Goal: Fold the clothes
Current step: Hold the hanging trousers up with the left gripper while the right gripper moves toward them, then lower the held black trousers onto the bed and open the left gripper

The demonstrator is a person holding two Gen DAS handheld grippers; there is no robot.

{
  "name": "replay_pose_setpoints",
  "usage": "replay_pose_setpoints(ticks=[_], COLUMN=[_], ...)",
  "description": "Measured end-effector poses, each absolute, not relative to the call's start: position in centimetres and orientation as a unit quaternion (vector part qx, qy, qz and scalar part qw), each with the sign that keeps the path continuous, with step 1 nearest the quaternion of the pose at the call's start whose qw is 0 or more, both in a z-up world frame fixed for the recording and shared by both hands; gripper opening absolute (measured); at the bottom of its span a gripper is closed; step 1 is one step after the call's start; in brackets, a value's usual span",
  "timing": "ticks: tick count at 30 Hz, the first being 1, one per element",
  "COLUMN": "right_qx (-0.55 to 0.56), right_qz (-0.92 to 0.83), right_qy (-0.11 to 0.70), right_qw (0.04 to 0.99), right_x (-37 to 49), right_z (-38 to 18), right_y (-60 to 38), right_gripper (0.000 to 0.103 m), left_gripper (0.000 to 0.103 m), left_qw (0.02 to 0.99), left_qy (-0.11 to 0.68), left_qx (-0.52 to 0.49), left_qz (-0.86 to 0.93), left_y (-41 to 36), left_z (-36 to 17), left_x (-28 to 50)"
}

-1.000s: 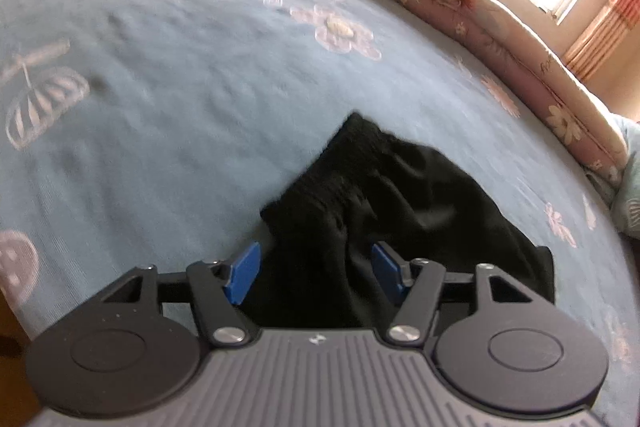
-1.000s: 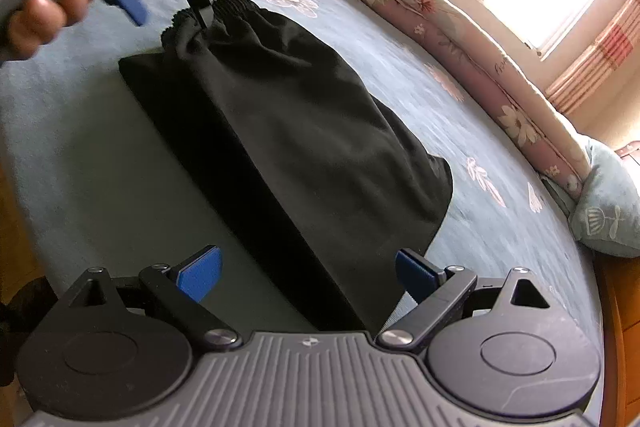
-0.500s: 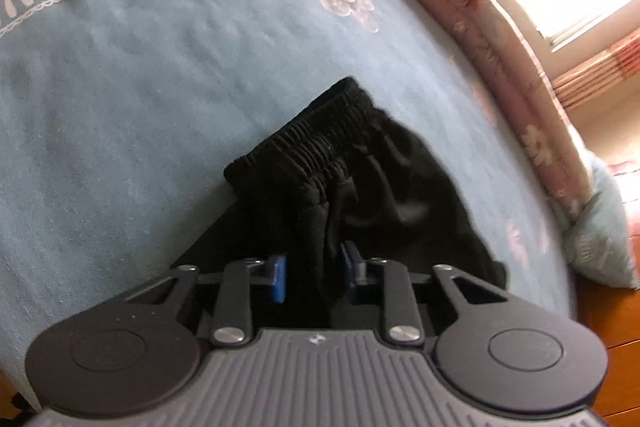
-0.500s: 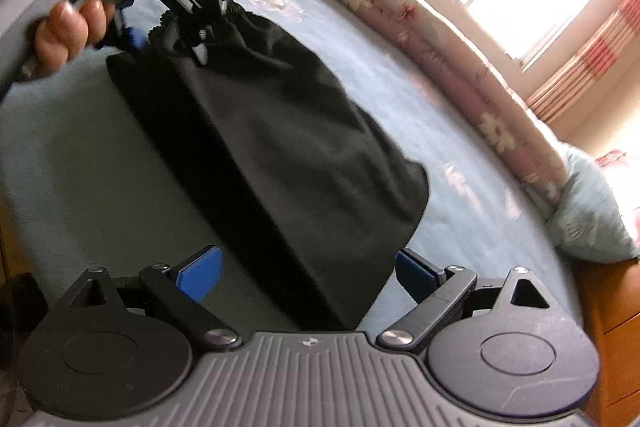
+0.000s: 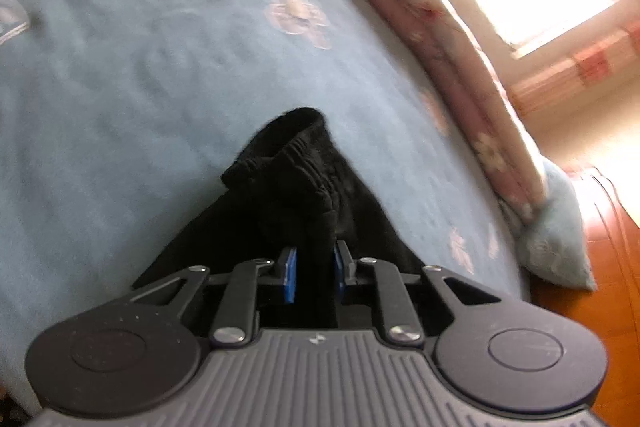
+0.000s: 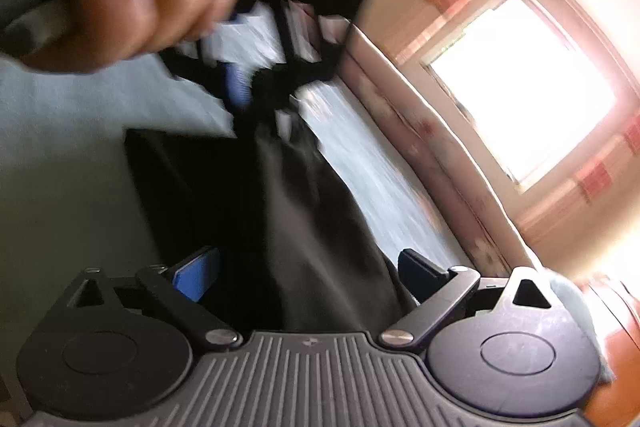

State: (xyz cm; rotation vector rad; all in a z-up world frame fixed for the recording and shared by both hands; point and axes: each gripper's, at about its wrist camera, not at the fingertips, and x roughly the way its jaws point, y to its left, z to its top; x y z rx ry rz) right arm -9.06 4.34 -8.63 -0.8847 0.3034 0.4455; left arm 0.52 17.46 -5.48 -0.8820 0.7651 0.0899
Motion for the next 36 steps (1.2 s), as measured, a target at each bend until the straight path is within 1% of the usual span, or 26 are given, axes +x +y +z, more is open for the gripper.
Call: replay_pose_setpoints(ticks=[5, 9, 13, 17, 25, 28, 30, 31, 32, 33, 36], right_qx=[-0.415, -0.452, -0.470, -0.479, -0.522, -0.522, -0.521, -0.517, -0.511, -0.502, -0.492], right_qz=[0.231, 0.212, 0.187, 0.143, 0.084, 0.065, 0.061, 0.061, 0.063, 0.064, 0.058], right_qy=[0.144, 0.126, 0.125, 0.154, 0.212, 0.230, 0.229, 0.231, 0.236, 0.244, 0.259], right_qw=[0.868, 0.857, 0.854, 0.852, 0.822, 0.819, 0.820, 0.822, 0.824, 0.827, 0.829], right_x=[-8.5, -7.8, -6.9, -6.1, -6.0, -5.8, -5.7, -5.7, -5.4, -5.1, -4.9], right_z=[-8.4, -9.5, -10.3, -10.5, -11.6, -11.9, -12.0, -11.8, -11.6, -11.4, -11.3], right_y=[4.6, 4.6, 4.8, 3.7, -2.7, -4.6, -5.1, -5.3, -5.3, -5.3, -5.8], right_gripper=[0.098, 0.098, 0.098, 0.098, 0.099, 0.099, 0.099, 0.094, 0.087, 0.085, 0.084], left_gripper=[0.016, 0.016, 0.016, 0.016, 0.016, 0.016, 0.016, 0.016, 0.016, 0.016, 0.016], left_qw=[0.841, 0.840, 0.841, 0.840, 0.838, 0.837, 0.835, 0.835, 0.833, 0.831, 0.827], left_qy=[0.376, 0.378, 0.378, 0.381, 0.391, 0.394, 0.399, 0.401, 0.403, 0.404, 0.414], left_qx=[-0.388, -0.389, -0.386, -0.385, -0.382, -0.380, -0.378, -0.378, -0.380, -0.381, -0.382], left_qz=[-0.006, -0.031, -0.034, -0.031, -0.021, -0.016, -0.011, -0.009, -0.007, -0.006, -0.004], left_y=[17.4, 17.7, 17.6, 17.7, 17.9, 17.8, 17.8, 17.8, 17.8, 17.9, 18.0], left_z=[-5.2, -4.7, -4.4, -4.6, -4.8, -5.1, -5.3, -5.4, -5.5, -5.6, -6.1], left_x=[1.7, 2.1, 2.1, 2.0, 1.6, 1.5, 1.4, 1.3, 1.2, 1.1, 0.9])
